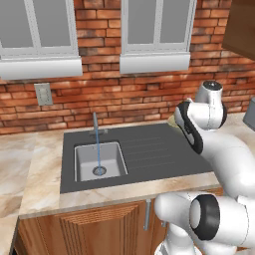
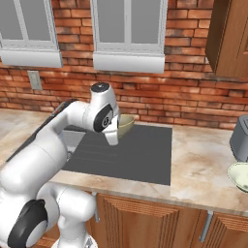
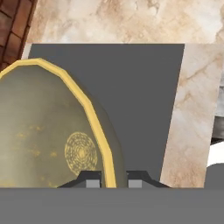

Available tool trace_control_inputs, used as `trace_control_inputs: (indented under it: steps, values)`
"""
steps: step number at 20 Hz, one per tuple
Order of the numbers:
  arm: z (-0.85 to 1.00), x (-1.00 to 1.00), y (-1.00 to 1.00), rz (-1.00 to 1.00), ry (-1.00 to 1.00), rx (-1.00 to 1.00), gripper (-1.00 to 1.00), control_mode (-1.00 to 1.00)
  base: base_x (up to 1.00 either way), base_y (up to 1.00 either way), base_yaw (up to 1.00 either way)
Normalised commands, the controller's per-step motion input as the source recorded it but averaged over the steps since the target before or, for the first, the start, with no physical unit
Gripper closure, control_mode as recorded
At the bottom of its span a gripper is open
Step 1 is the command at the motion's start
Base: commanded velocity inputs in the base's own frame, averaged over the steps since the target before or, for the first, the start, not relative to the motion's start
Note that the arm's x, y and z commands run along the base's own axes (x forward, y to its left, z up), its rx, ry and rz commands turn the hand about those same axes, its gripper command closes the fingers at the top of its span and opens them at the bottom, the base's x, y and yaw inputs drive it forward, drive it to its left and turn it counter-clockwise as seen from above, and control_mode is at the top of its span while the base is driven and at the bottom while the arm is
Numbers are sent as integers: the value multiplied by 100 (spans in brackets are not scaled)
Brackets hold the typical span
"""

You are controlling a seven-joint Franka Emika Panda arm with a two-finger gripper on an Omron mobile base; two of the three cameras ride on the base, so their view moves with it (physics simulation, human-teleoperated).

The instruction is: Rinse each bowl for a few seconds and place them down in the sink or on the counter.

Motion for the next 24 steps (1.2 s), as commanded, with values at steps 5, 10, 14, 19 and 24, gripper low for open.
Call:
trace_control_inputs:
  steps: [5, 10, 14, 19, 24]
  values:
    - [0, 0, 53, 13, 5, 0, 100, -100, 0, 0, 0]
    - [0, 0, 52, 11, 1, 0, 100, -100, 0, 0, 0]
    - [-1, 0, 55, 8, 0, 0, 100, -100, 0, 0, 0]
    - [-4, 0, 55, 7, 0, 1, 100, -100, 0, 0, 0]
    - [-8, 0, 49, 7, 0, 3, 100, -100, 0, 0, 0]
